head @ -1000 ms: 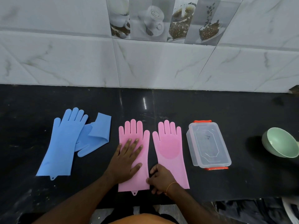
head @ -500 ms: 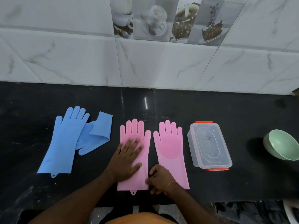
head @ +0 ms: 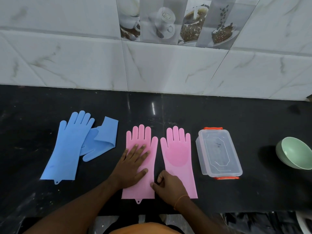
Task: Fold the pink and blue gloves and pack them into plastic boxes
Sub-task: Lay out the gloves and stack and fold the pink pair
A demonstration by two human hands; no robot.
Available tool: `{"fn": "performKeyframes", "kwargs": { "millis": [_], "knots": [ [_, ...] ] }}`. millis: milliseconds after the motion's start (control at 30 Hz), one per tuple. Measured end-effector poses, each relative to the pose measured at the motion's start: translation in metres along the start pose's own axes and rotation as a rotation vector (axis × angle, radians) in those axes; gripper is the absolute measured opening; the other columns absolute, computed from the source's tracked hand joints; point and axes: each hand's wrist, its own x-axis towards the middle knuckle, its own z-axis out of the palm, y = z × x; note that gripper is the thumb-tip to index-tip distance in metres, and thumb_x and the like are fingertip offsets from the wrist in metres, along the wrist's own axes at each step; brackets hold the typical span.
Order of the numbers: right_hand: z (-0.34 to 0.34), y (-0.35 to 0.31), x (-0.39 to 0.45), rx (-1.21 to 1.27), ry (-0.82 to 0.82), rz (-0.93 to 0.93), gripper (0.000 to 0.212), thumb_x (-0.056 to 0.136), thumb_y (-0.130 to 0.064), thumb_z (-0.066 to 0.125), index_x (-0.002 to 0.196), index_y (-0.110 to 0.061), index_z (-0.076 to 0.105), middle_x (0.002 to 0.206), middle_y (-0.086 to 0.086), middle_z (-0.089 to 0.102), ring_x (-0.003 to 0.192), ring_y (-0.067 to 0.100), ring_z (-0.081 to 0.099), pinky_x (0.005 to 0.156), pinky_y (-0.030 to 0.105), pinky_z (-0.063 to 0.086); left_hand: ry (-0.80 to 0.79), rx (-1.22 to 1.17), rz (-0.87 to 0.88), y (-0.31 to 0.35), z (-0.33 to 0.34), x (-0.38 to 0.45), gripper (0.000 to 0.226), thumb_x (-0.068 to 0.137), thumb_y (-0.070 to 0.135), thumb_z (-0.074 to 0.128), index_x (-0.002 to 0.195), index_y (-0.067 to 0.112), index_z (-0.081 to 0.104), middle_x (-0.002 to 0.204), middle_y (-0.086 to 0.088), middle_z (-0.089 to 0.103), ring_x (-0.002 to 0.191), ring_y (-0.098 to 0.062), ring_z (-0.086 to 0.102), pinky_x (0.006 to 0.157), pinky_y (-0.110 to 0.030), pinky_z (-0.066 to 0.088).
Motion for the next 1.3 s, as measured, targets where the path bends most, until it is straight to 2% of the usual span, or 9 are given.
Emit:
{"fn": "performKeyframes", "kwargs": {
  "millis": [167,333,433,533,633,800,967,1100,1300],
  "knots": [
    [-0.008,0.03,-0.021,-0.042,0.207,-0.034,0.021,0.096,-0.057,0.06,0.091,-0.037,0.058,0.085,-0.019,0.067,0.078,0.005,0.065,0.08,0.015,0.055,0.152,-0.158,-0.02,0.021,-0.013,0.009,0.066,0.103,0.064,0.038,0.162,0.036,0.038,0.174,0.011,0.028,0.163,-0.017,0.021,0.133,-0.051,0.013],
    [-0.008,0.074,-0.036,-0.103,0.443,0.0,0.017,0.096,-0.046,0.067,0.108,-0.034,0.064,0.114,-0.016,0.062,0.104,0.005,0.057,0.099,0.026,0.053,0.169,-0.518,0.024,0.073,-0.037,0.046,0.027,0.101,0.036,0.065,0.123,0.024,0.074,0.122,0.009,0.076,0.108,-0.006,0.067,0.103,-0.035,0.058],
    [-0.005,0.091,-0.041,-0.127,0.547,0.136,0.032,0.091,-0.038,0.075,0.12,-0.026,0.067,0.129,-0.003,0.061,0.115,0.017,0.055,0.099,0.038,0.054,0.105,-0.605,0.058,0.112,-0.068,0.066,0.031,0.099,0.032,0.064,0.115,0.01,0.078,0.107,-0.005,0.078,0.092,-0.008,0.067,0.093,-0.043,0.063],
    [-0.002,0.098,-0.044,-0.075,0.555,0.287,0.05,0.088,-0.037,0.079,0.132,-0.019,0.063,0.138,0.007,0.057,0.122,0.026,0.055,0.103,0.046,0.052,0.079,-0.586,0.034,0.147,-0.077,0.093,0.02,0.103,0.022,0.062,0.103,0.004,0.071,0.085,-0.016,0.068,0.079,0.001,0.051,0.094,-0.028,0.061],
    [-0.001,0.103,-0.041,0.055,0.479,0.418,0.064,0.09,-0.039,0.077,0.145,-0.017,0.052,0.145,0.01,0.051,0.127,0.028,0.056,0.108,0.046,0.05,0.09,-0.659,-0.108,0.171,-0.054,0.122,0.033,0.092,0.037,0.081,0.117,0.016,0.076,0.105,-0.002,0.077,0.086,-0.011,0.068,0.092,-0.041,0.065],
    [-0.004,0.1,-0.034,0.233,0.374,0.451,0.058,0.093,-0.036,0.075,0.142,-0.018,0.05,0.132,0.004,0.06,0.111,0.022,0.064,0.103,0.045,0.057,0.161,-0.547,-0.284,0.184,-0.029,0.149,0.057,0.084,0.048,0.085,0.13,0.021,0.065,0.124,0.001,0.072,0.107,-0.021,0.069,0.099,-0.035,0.059],
    [0.0,0.091,-0.036,0.246,0.344,0.383,0.032,0.096,-0.04,0.069,0.12,-0.02,0.06,0.116,0.0,0.065,0.098,0.017,0.066,0.093,0.039,0.062,0.127,-0.432,-0.307,0.182,-0.027,0.164,0.05,0.092,0.022,0.079,0.138,0.018,0.06,0.128,-0.002,0.072,0.108,-0.025,0.072,0.094,-0.031,0.061],
    [0.003,0.079,-0.041,0.291,0.358,0.289,0.021,0.097,-0.041,0.068,0.104,-0.023,0.059,0.107,-0.005,0.062,0.091,0.013,0.067,0.08,0.025,0.062,0.16,-0.586,-0.329,0.167,-0.035,0.162,0.035,0.09,0.017,0.074,0.123,0.015,0.062,0.099,0.001,0.066,0.088,-0.02,0.069,0.063,-0.021,0.05],
    [0.014,0.064,-0.041,0.19,0.44,-0.172,0.015,0.091,-0.03,0.073,0.088,-0.028,0.058,0.09,-0.016,0.06,0.087,0.007,0.066,0.071,0.022,0.059,0.267,-0.753,-0.309,0.119,-0.071,0.135,0.01,0.093,0.019,0.067,0.102,0.021,0.071,0.079,0.007,0.065,0.071,-0.01,0.062,0.064,-0.024,0.049]
  ]
}}
